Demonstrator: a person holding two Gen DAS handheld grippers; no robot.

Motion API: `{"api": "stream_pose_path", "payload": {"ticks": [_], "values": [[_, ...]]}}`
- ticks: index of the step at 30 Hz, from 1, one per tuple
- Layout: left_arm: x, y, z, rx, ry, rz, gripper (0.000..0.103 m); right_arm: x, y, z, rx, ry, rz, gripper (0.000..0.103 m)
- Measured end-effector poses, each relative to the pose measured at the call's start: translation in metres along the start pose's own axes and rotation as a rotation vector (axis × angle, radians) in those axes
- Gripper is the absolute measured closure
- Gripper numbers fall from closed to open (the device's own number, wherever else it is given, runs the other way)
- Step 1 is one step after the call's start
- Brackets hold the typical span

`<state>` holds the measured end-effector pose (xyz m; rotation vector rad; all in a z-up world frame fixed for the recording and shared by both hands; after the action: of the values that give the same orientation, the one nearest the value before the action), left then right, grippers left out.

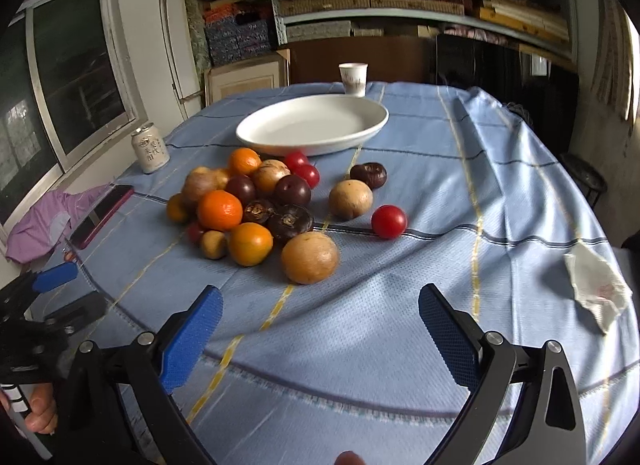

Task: Organize fruits
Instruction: 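Grasp the large tan round fruit with the right tool while the left tool reaches toward an orange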

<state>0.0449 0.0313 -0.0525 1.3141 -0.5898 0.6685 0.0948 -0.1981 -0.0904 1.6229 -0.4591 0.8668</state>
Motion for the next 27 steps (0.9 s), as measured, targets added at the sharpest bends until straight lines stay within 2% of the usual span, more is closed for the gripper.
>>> {"api": "stream_pose_path", "payload": {"ticks": [3, 5, 9, 13, 16, 18, 21, 25, 27], "values": [[0.006, 0.007, -0.004, -0.008, 0.027, 0.085, 0.005, 0.001, -0.012, -0.003, -0.002, 0.032, -0.021, 0.008], [0.009, 0.008, -0.005, -0.015, 0.038, 0.103, 0.005, 0.003, -0.018, -0.004, -0.003, 0.054, -0.03, 0.008], [0.016, -0.009, -0.005, -0.017, -0.005, -0.018, 0.005, 0.011, -0.031, -0.009, -0.002, 0.106, -0.028, 0.008], [0.024, -0.02, -0.017, 0.051, -0.001, -0.008, 0.005, 0.017, -0.044, -0.014, 0.049, 0.123, -0.071, 0.008], [0.029, -0.03, -0.023, 0.044, 0.009, -0.036, 0.005, 0.021, -0.059, -0.016, 0.061, 0.132, -0.14, 0.008], [0.033, -0.034, -0.025, 0.042, 0.007, -0.041, 0.005, 0.022, -0.066, -0.015, 0.041, 0.136, -0.163, 0.008], [0.036, -0.04, -0.026, 0.044, 0.002, -0.044, 0.005, 0.021, -0.075, -0.017, 0.065, 0.148, -0.203, 0.008], [0.039, -0.05, -0.027, 0.029, 0.003, -0.068, 0.005, 0.019, -0.086, -0.013, 0.053, 0.144, -0.243, 0.021], [0.039, -0.053, -0.028, 0.018, 0.008, -0.079, 0.005, 0.018, -0.089, -0.012, 0.062, 0.14, -0.255, 0.023]]}}
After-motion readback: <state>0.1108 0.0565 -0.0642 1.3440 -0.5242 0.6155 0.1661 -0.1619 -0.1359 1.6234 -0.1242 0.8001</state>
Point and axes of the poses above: each gripper's, at about its wrist camera, not at the fingertips, and y roughly against the way its jaws point, z to its right, x to its top, the point moved 4 cm from there along -y, roughly the way its jaws point, and after that the axes turned 5 degrees about y, right-handed, at the moved point
